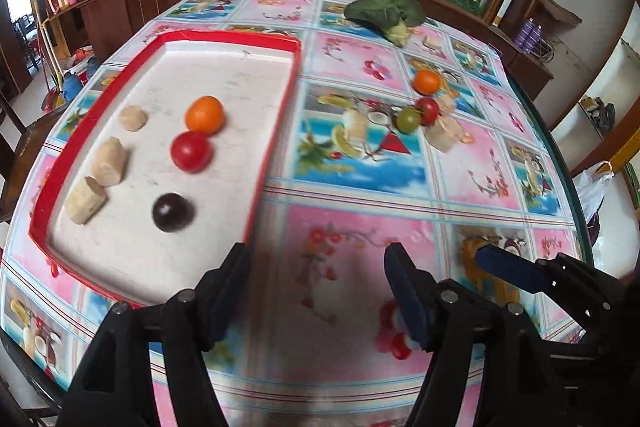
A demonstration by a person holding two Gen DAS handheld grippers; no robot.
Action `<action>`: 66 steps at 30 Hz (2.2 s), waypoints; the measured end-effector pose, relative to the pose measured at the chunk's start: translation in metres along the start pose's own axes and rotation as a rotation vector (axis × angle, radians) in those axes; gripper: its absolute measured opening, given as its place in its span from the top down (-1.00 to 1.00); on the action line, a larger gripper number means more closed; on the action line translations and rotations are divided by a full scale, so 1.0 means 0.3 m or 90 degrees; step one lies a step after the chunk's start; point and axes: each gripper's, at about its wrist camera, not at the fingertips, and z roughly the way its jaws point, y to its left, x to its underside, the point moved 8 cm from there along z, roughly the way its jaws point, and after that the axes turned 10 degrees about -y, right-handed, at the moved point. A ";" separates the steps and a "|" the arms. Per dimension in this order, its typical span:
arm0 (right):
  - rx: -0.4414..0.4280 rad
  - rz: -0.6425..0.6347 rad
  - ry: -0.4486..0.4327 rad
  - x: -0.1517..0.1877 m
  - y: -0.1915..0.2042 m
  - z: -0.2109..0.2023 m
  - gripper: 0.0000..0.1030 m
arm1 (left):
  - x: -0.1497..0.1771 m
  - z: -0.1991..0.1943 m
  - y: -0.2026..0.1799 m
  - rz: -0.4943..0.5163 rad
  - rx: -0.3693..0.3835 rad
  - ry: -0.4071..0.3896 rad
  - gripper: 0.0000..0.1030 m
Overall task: Organize fruits
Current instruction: 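Open both tools to drop the orange and round cork piece in the tray, then grasp a round cork piece with the right tool while the left tool reaches toward the green fruit, then grasp the small green fruit by its body with the left tool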
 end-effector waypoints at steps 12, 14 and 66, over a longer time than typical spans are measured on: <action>0.086 0.049 -0.019 0.076 -0.203 -0.122 0.08 | 0.044 -0.003 -0.161 0.037 0.009 0.012 -0.41; 0.074 0.066 -0.008 0.088 -0.229 -0.126 0.08 | 0.046 -0.001 -0.176 0.038 0.009 0.012 -0.41; 0.042 0.057 -0.058 -0.197 -0.539 0.128 0.32 | -0.241 0.428 -0.356 0.158 0.040 -0.007 0.23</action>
